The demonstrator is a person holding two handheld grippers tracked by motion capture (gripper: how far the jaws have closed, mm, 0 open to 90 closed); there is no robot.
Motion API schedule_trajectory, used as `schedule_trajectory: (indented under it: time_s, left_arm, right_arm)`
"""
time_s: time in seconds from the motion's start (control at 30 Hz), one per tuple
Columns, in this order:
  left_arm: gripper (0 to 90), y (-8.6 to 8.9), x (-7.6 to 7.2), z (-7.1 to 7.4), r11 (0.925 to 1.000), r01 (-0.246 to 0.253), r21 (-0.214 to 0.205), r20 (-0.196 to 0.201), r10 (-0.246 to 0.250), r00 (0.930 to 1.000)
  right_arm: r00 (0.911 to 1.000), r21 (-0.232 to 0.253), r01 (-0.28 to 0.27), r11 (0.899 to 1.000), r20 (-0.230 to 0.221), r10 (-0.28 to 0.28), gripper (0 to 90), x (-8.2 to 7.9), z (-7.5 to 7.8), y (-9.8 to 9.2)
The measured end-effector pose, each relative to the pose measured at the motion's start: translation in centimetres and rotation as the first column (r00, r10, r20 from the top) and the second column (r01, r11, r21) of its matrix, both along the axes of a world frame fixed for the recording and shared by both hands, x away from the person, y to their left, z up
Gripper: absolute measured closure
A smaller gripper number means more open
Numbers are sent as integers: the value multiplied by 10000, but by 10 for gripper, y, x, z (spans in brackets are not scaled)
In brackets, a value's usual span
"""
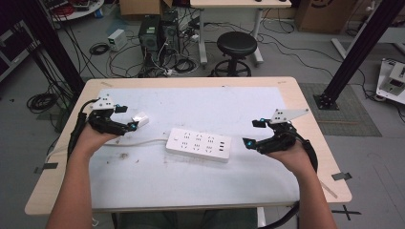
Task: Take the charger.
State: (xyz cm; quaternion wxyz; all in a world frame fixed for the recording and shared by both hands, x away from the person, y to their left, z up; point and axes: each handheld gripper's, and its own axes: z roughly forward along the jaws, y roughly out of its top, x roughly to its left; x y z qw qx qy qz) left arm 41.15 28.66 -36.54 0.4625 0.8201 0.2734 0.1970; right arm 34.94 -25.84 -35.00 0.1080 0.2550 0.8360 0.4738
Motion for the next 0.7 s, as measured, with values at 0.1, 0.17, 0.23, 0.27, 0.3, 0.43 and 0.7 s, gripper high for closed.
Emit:
schedule_trajectory:
  time_s: [0.1, 0.17, 0.23, 0.27, 0.3, 0.43, 0.7]
  left_arm:
    - [170, -7, 10, 14, 9999, -17, 112, 74, 16, 10000]
    - [170, -9, 13, 16, 9995, -90, 309, 78, 88, 9999]
    - [170, -11, 18, 18, 9993, -93, 375, 104, 89, 9999]
    - [170, -13, 25, 20, 9989, -100, 468, -18, 101, 9999]
    - [170, -14, 32, 19, 9975, -126, 698, 20, 125, 9999]
    - [170, -13, 39, 13, 9970, -232, 735, -105, 241, 9997]
    - [170, -11, 65, -29, 9892, -225, 1451, -1440, 436, 9886]
  right_arm:
    - [10000, -24, 18, 10000, 16, -18, 183, 1, 0, 1]
    - [10000, -74, 7, 10000, -24, -7, 183, 0, -1, 2]
    - [10000, -71, -22, 10000, -36, 22, 183, 0, -1, 3]
    - [10000, -72, -22, 10000, -3, 22, 183, -1, -1, 3]
    - [10000, -78, -6, 10000, 20, 6, 183, -2, 0, 2]
    - [10000, -45, 34, 10000, 35, -34, 183, -3, 0, 3]
    - [10000, -99, 69, 9999, 58, -68, 183, -2, 0, 3]
